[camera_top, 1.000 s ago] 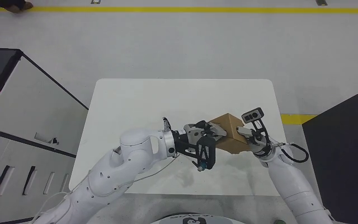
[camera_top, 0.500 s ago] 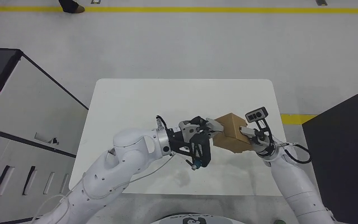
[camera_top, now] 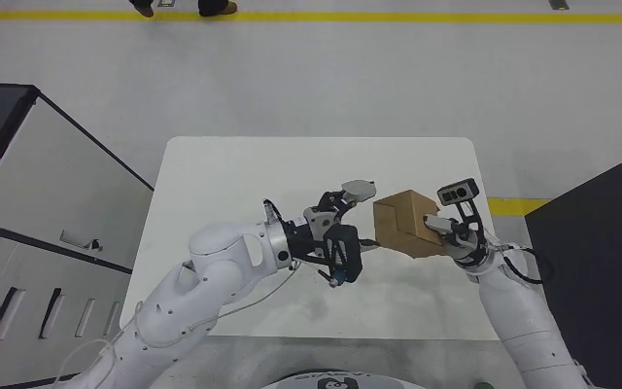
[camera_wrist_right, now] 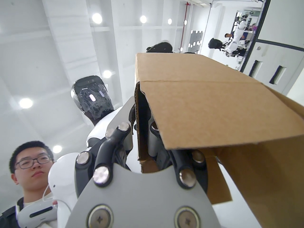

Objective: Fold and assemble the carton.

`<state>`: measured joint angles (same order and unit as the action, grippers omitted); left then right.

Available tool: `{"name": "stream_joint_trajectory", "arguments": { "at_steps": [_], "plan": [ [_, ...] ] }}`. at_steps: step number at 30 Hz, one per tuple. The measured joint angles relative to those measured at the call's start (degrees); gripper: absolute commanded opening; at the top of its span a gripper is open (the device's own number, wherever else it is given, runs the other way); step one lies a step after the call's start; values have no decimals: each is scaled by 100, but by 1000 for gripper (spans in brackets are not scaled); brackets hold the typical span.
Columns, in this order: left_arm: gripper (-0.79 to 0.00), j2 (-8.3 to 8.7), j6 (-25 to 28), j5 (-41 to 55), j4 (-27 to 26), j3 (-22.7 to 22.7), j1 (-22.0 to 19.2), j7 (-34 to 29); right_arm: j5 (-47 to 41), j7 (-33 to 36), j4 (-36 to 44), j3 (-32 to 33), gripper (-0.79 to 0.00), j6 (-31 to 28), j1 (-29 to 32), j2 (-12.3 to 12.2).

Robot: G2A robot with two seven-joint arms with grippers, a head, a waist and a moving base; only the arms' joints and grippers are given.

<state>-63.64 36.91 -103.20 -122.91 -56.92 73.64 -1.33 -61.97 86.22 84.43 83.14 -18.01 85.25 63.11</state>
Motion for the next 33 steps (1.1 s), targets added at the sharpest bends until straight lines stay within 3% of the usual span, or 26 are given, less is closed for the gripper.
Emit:
{"name": "stream_joint_trajectory", "arguments": {
  "at_steps": [10,16,21,26,33],
  "plan": [
    [0,22,195,1893,-374,-550,320,-1662,1965,-255,926,1020,-785,-262,-228,-193],
    [0,19,169,1851,-364,-557,323,-1640,1939,-251,918,1014,-785,-258,-228,-191],
    [0,42,257,2667,-123,-787,439,-1742,2253,-346,1140,1177,-785,-341,-336,-238],
    [0,105,523,3786,-29,-1158,522,-2287,4088,-373,1866,1385,-785,-380,-654,-415],
    [0,153,421,4422,-106,-1415,583,-2647,6269,-654,2656,870,-785,-660,-1030,-720]
  ]
}}
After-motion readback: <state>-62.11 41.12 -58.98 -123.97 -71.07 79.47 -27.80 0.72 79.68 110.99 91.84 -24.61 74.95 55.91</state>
